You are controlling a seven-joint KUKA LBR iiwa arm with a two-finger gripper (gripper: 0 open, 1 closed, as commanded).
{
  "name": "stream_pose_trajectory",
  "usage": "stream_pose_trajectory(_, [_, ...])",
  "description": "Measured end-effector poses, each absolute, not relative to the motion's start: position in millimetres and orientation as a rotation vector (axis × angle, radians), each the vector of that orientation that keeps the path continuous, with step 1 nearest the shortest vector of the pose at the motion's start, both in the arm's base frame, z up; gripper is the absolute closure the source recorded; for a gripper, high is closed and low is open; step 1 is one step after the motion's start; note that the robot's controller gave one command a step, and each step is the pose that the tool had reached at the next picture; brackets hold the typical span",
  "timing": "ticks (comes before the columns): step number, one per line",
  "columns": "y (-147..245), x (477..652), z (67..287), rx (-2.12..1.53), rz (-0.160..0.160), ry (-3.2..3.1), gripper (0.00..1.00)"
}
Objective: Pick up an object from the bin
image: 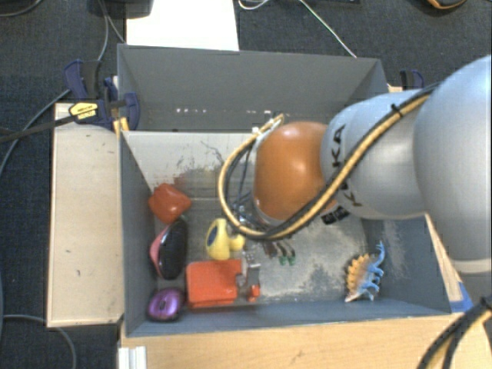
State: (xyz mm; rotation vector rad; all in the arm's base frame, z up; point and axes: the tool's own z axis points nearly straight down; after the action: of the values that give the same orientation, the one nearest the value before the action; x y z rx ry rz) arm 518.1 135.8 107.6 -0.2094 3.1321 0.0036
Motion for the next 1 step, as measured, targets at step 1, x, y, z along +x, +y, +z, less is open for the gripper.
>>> stream_pose_trajectory(1, [137.4,518.0,109.2,-0.214,0.004,3.132,0.0])
